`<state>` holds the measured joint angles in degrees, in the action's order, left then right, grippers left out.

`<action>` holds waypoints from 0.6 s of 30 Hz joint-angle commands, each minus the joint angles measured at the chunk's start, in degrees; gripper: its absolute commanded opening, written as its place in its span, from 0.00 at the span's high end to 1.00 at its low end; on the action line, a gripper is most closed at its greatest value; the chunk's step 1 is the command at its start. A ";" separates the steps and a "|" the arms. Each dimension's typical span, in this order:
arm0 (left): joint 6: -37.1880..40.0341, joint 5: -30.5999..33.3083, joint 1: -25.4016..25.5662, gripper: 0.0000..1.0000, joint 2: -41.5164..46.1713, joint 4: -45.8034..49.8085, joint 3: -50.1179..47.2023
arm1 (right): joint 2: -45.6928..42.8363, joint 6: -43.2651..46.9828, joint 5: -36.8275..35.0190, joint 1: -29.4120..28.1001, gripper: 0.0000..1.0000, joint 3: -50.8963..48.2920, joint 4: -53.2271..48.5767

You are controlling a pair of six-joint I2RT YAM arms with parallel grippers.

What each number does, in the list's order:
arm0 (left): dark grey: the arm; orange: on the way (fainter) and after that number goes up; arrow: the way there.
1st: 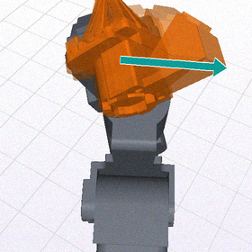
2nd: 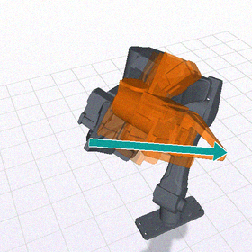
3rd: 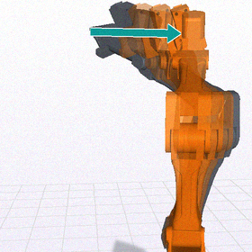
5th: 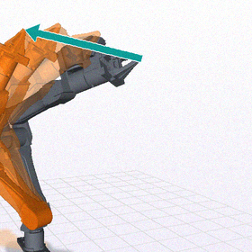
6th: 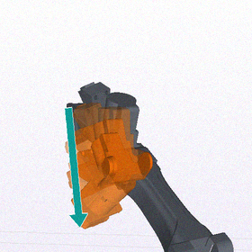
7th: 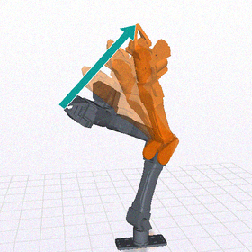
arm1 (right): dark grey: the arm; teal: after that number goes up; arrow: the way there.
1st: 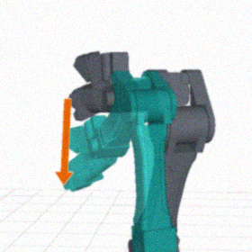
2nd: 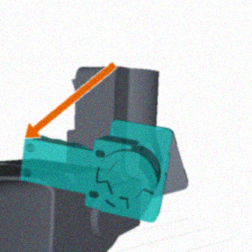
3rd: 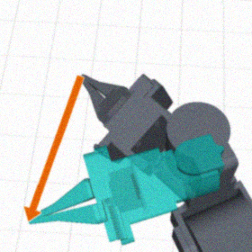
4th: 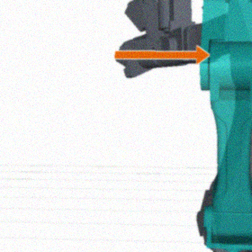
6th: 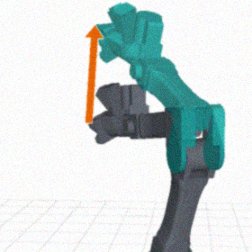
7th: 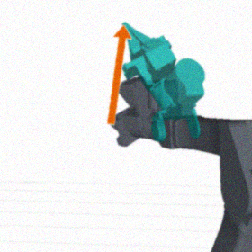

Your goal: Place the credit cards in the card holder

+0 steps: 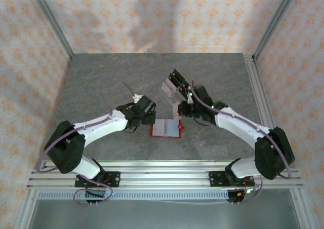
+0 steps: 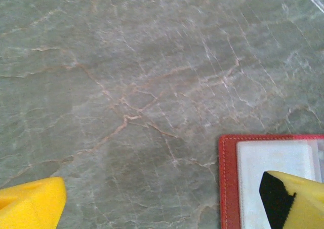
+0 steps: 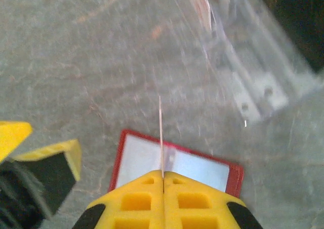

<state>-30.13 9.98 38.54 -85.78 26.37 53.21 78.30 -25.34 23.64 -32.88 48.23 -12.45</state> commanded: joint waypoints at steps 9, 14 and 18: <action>4.50 1.19 4.82 0.00 -6.57 0.13 1.62 | -3.56 -16.67 -0.03 -4.21 1.00 -14.77 25.23; 4.05 4.12 5.56 0.00 -9.28 0.87 2.59 | -2.91 -16.12 0.16 -4.21 1.00 -15.46 25.63; 2.98 6.58 5.66 0.00 -10.62 2.22 2.83 | -1.59 -15.88 0.77 -4.21 1.00 -16.27 27.17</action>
<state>-26.89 12.27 43.79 -96.03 26.33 54.63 75.70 -40.75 24.05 -36.97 33.15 11.05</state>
